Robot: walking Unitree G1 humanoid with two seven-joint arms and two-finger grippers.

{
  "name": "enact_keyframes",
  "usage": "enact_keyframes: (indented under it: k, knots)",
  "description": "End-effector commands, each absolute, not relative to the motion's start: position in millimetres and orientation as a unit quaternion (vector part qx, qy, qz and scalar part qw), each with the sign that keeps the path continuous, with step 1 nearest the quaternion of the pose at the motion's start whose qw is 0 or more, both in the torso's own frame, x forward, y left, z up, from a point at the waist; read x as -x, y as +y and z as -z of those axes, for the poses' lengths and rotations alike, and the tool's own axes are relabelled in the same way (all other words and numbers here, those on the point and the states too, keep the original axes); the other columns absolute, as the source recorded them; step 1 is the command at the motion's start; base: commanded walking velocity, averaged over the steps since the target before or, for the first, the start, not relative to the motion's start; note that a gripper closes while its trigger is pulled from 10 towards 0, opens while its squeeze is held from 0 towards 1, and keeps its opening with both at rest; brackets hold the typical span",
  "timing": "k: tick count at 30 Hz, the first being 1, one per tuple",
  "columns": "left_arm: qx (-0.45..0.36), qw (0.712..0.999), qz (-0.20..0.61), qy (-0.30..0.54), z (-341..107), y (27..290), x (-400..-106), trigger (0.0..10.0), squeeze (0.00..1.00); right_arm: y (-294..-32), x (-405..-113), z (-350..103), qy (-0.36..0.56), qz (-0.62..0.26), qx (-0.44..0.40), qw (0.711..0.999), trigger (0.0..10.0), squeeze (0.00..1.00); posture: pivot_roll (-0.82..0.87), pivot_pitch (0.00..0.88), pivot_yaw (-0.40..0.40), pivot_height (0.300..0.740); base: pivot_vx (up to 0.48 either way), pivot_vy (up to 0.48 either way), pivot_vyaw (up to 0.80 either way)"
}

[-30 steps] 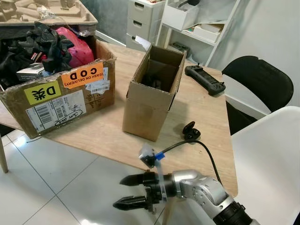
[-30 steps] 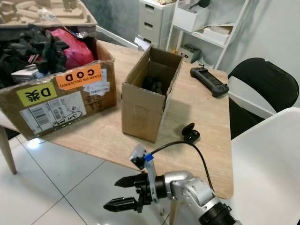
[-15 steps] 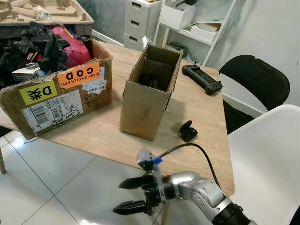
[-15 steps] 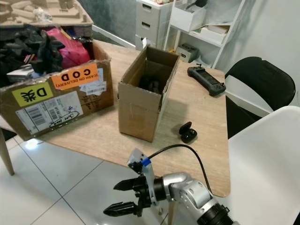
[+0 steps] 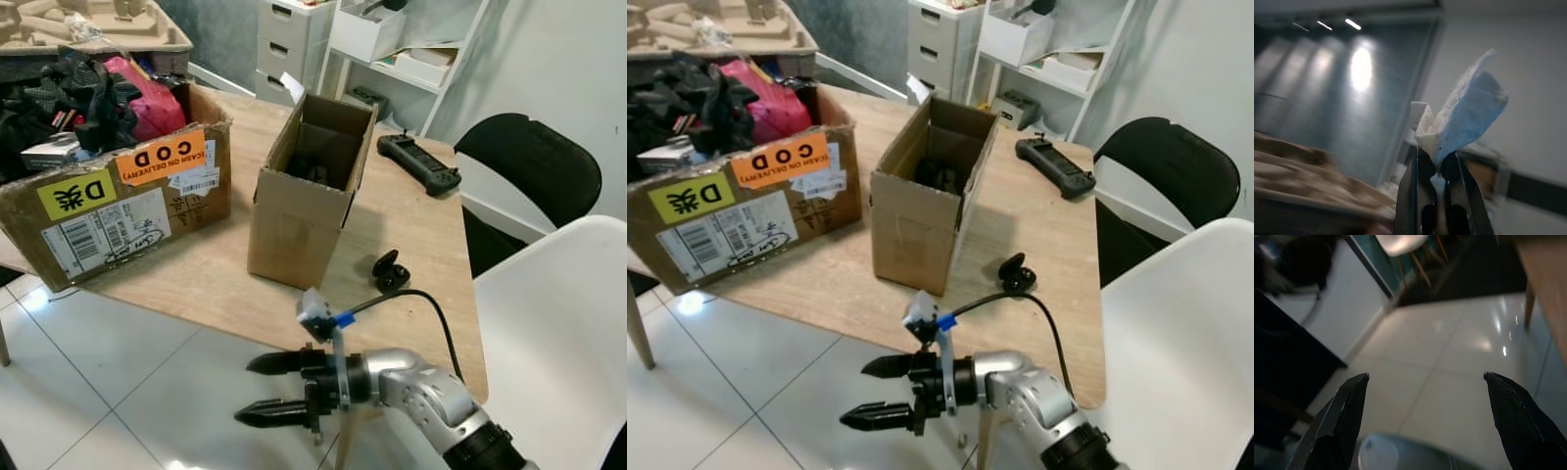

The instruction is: Picking trash to rubbish bin

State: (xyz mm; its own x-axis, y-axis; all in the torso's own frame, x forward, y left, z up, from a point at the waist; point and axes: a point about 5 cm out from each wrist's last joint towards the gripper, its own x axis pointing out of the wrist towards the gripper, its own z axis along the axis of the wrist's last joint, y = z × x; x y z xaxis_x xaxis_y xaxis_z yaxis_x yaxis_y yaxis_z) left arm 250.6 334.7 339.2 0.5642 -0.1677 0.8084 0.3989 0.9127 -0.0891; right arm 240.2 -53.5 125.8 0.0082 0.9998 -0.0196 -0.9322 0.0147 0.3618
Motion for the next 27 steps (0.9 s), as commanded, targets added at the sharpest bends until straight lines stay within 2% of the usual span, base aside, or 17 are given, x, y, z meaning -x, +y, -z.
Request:
enact_keyframes:
  k: [1,5,6,9,11,12,13,16,20,27]
  knots:
    - [0.135,0.874,0.214,-0.414,-332,315,-255,10.0,0.0,-58,-235,-136,0.104,-0.704,-0.146,0.687,10.0,0.0,0.09,0.103,-0.052,0.74,0.0,0.0,0.0]
    - [0.139,0.873,0.243,-0.399,-328,303,-257,10.0,0.0,-63,-231,-145,0.084,-0.715,-0.165,0.674,10.0,0.0,0.08,0.106,-0.05,0.74,0.0,0.0,0.0]
    - [0.136,0.873,0.273,-0.381,-326,287,-260,10.0,0.0,-72,-227,-151,0.068,-0.72,-0.186,0.665,10.0,0.0,0.08,0.107,-0.048,0.74,0.0,0.0,0.0]
    - [0.133,0.872,0.288,-0.373,-325,280,-261,10.0,0.0,-77,-225,-152,0.064,-0.72,-0.191,0.665,10.0,0.0,0.08,0.108,-0.048,0.74,0.0,0.0,0.0]
    - [0.116,0.87,0.328,-0.35,-322,265,-263,10.0,0.0,-87,-224,-149,0.064,-0.699,-0.206,0.682,10.0,0.0,0.07,0.11,-0.042,0.74,0.0,0.0,0.0]
    - [0.116,0.87,0.328,-0.35,-322,265,-263,10.0,0.0,-87,-224,-149,0.064,-0.699,-0.206,0.682,10.0,0.0,0.07,0.11,-0.042,0.74,0.0,0.0,0.0]
    - [0.113,0.869,0.338,-0.344,-321,261,-264,10.0,0.0,-91,-229,-147,0.062,-0.666,-0.218,0.711,10.0,0.0,0.06,0.112,-0.039,0.74,0.0,0.0,0.0]
    - [0.115,0.867,0.343,-0.343,-322,258,-265,10.0,0.0,-97,-233,-143,0.065,-0.624,-0.209,0.75,10.0,0.0,0.05,0.114,-0.036,0.74,0.0,0.0,0.0]
    - [0.118,0.864,0.35,-0.341,-321,256,-266,10.0,0.0,-100,-231,-143,0.062,-0.615,-0.21,0.757,10.0,0.0,0.03,0.113,-0.029,0.74,0.0,0.0,-0.28]
    - [0.115,0.86,0.375,-0.327,-319,239,-273,10.0,0.0,-102,-224,-147,0.057,-0.62,-0.22,0.751,10.0,0.0,0.02,0.112,-0.024,0.74,0.0,0.0,-0.76]
